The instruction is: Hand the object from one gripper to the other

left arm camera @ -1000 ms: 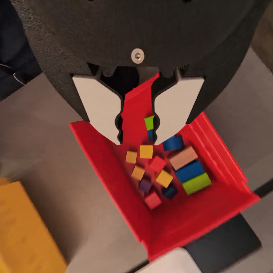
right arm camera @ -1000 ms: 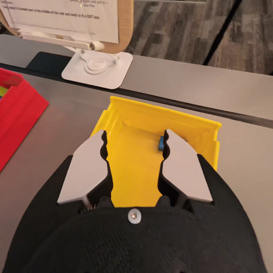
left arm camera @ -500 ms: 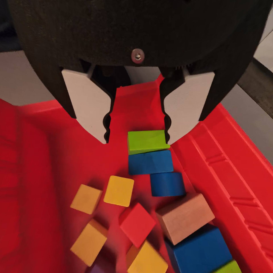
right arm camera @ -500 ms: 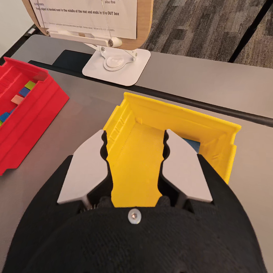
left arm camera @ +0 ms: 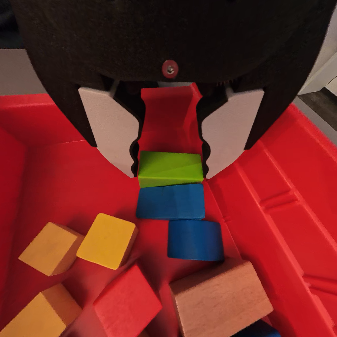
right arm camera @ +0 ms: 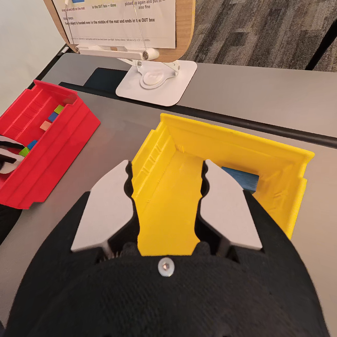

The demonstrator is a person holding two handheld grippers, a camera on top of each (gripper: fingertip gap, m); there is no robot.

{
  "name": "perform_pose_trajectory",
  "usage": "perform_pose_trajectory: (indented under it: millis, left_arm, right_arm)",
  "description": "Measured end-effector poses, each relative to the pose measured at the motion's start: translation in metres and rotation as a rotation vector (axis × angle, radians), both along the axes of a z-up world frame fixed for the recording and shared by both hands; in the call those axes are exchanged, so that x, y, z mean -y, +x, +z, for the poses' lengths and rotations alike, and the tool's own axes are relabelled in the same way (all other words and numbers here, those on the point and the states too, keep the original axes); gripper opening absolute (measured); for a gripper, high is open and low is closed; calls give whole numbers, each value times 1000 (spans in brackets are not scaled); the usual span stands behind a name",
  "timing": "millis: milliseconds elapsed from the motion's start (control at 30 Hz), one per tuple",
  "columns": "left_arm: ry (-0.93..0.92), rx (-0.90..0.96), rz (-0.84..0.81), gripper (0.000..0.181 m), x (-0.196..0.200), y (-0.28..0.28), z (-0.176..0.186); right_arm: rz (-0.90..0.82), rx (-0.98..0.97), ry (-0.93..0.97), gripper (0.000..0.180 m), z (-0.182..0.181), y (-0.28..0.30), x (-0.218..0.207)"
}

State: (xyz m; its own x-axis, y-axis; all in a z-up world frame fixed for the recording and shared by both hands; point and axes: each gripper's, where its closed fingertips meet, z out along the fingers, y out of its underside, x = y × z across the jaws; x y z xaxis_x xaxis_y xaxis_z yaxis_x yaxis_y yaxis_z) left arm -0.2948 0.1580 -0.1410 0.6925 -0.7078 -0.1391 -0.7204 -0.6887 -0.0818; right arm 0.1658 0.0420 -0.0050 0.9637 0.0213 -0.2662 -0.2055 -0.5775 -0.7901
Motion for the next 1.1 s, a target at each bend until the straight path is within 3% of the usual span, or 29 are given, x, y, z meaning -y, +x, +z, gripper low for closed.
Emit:
perform_pose_trajectory:
  millis: [833,967,1100]
  left_arm:
    - [-11,-25,-63,71,6,2,-8]
    - [83,19,-69,71,2,5,16]
    - [212,196,-135,71,6,30,67]
  right_arm:
    - [13,16,-37,74,-11,-1,-3]
    - [13,45,-6,74,-3,-2,-4]
    - [-5,120,53,72,13,-6,-11]
